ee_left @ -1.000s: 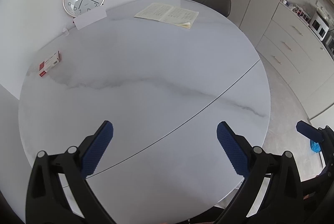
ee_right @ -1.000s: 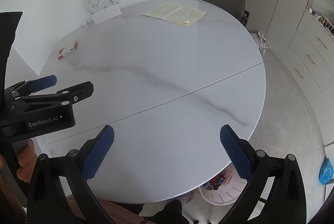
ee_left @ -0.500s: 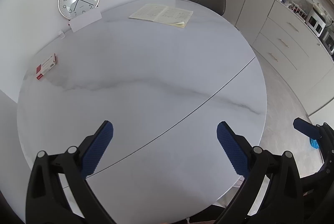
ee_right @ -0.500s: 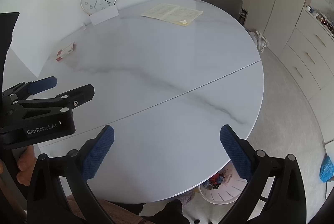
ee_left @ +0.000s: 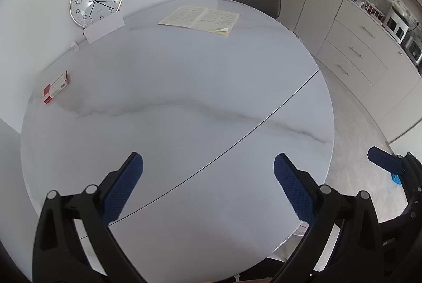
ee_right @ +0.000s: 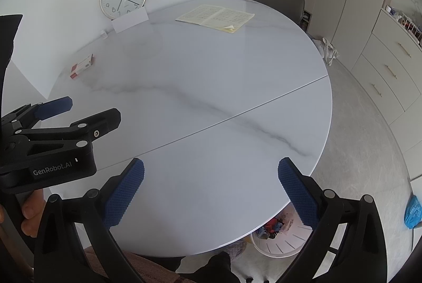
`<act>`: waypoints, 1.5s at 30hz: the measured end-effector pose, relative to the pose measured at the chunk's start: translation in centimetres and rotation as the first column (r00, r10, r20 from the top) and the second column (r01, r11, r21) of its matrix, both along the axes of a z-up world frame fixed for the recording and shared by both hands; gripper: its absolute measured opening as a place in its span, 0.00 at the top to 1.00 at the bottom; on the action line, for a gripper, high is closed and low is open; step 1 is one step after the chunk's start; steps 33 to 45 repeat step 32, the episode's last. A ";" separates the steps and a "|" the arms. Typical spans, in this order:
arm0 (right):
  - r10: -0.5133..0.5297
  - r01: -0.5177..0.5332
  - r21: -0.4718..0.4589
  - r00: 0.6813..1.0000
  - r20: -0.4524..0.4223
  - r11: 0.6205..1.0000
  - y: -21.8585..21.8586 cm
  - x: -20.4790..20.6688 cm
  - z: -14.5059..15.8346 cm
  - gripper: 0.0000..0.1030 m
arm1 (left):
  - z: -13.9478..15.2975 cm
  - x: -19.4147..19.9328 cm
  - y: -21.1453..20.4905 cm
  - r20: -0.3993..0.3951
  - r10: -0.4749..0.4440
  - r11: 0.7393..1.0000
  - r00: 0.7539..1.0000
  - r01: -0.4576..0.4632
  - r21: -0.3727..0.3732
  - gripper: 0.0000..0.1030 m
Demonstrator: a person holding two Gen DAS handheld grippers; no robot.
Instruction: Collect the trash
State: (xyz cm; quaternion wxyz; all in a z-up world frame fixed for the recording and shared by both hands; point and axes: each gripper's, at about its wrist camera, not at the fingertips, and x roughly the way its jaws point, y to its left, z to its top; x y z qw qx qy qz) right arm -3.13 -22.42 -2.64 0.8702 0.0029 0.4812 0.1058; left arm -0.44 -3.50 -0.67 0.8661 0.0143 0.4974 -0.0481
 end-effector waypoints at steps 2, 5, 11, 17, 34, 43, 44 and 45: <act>-0.001 0.001 -0.001 1.000 0.000 1.000 0.1 0.0 0.0 0.02 | 0.0 0.0 0.0 0.003 -0.002 1.000 1.000 0.002 0.000 0.08; -0.001 0.001 -0.002 1.000 -0.001 1.000 0.0 0.0 -0.1 0.02 | 0.0 -0.1 -0.2 0.008 -0.005 1.000 1.000 0.005 -0.004 0.08; -0.013 0.013 -0.001 1.000 -0.002 1.000 -0.6 -0.2 -0.2 0.02 | 0.0 0.0 -0.5 0.056 -0.021 0.999 0.998 0.023 -0.036 0.07; -0.048 0.048 -0.003 0.999 0.008 0.999 -1.4 -0.4 -0.1 0.02 | 0.3 0.3 -1.5 0.089 -0.053 0.998 0.995 0.055 -0.019 0.08; -0.124 0.124 -0.009 0.992 0.019 0.992 -3.4 -0.9 0.1 0.02 | 0.1 0.6 -3.2 0.043 -0.086 0.995 0.995 0.088 -0.041 0.07; -0.124 0.124 -0.009 0.992 0.019 0.992 -3.4 -0.9 0.1 0.02 | 0.1 0.6 -3.2 0.043 -0.086 0.995 0.995 0.088 -0.041 0.07; -0.124 0.124 -0.009 0.992 0.019 0.992 -3.4 -0.9 0.1 0.02 | 0.1 0.6 -3.2 0.043 -0.086 0.995 0.995 0.088 -0.041 0.07; -0.124 0.124 -0.009 0.992 0.019 0.992 -3.4 -0.9 0.1 0.02 | 0.1 0.6 -3.2 0.043 -0.086 0.995 0.995 0.088 -0.041 0.07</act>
